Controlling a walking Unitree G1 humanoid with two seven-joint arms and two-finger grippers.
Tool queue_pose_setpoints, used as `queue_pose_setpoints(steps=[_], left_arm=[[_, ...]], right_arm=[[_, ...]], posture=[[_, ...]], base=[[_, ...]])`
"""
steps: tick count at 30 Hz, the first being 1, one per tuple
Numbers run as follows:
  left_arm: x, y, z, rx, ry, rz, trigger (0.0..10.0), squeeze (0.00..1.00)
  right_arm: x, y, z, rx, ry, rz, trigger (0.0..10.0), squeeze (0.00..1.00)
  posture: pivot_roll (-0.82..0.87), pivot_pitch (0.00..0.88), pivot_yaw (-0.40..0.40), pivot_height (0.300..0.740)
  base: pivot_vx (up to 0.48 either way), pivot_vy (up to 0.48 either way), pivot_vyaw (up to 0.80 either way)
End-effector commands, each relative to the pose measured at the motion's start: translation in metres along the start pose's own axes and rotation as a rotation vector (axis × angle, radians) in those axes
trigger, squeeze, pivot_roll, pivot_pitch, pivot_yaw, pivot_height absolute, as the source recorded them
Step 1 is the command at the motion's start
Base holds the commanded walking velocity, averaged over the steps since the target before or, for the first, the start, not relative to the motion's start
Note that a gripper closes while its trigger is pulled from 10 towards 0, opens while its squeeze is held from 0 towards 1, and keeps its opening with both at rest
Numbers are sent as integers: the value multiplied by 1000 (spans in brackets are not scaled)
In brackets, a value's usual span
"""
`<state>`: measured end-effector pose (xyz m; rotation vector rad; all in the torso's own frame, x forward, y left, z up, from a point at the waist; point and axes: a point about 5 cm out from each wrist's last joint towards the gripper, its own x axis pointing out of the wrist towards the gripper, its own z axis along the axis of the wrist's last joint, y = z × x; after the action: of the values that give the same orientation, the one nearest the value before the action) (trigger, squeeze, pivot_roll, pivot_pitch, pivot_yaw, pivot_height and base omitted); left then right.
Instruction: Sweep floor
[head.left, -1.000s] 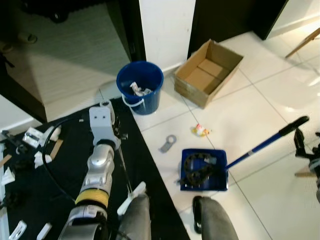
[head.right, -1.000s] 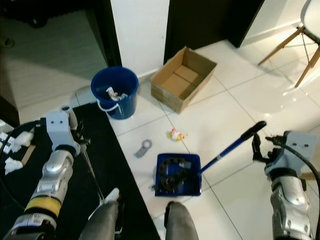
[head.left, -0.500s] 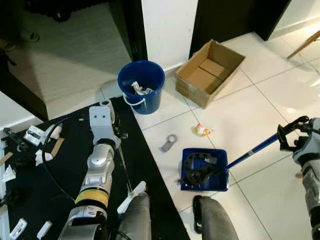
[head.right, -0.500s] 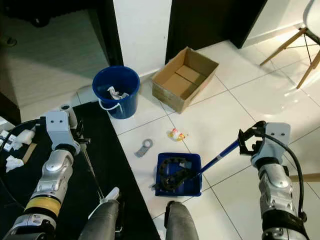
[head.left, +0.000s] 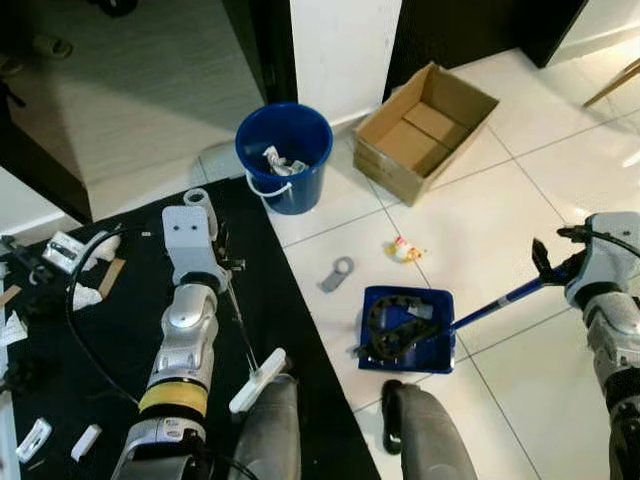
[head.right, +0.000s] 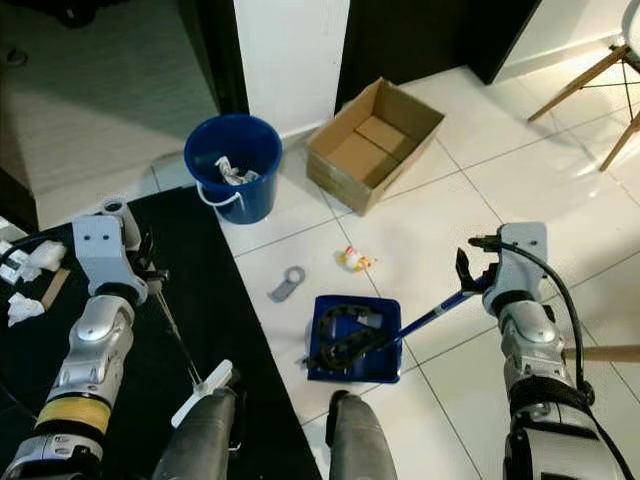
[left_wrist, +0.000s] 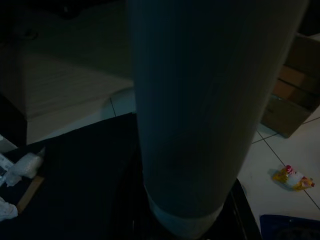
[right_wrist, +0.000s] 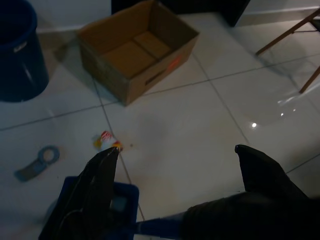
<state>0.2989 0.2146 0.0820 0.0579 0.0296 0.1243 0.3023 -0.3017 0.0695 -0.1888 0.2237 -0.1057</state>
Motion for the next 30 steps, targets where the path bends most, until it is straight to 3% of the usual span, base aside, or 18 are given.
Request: queue_pose_setpoints(steps=[1,16,18,19,21,22,30], left_arm=[[-4,8,-3,6,19,22,10000,0],[-4,8,1,12,14,25,10000,0],[-5,8,1,12,16,26,10000,0],[-5,8,1,12,17,26,10000,0],[-5,7,1,10,18,26,10000,0],[-5,6,1,10,18,24,10000,0],[-4,3,2,9,14,17,10000,0]], right_arm=[[-2,6,-11,-7,48,20,10000,0],[1,8,-6,-5,25,20,10000,0],[1,7,-7,-3,26,24,9490,0],[1,7,-8,-1,28,26,5804,0],[0,7,-9,-5,31,30,5804,0],[0,7,-9,-3,32,29,0,0],[-2,6,-11,-6,22,26,0,0]], posture=[[145,288,-18,740],[155,289,-17,740],[154,288,-17,740],[154,288,-17,740],[153,285,-16,740],[153,285,-16,740],[151,282,-16,740]], base=[[0,0,0],[0,0,0],[0,0,0],[0,0,0],[0,0,0],[0,0,0],[0,0,0]])
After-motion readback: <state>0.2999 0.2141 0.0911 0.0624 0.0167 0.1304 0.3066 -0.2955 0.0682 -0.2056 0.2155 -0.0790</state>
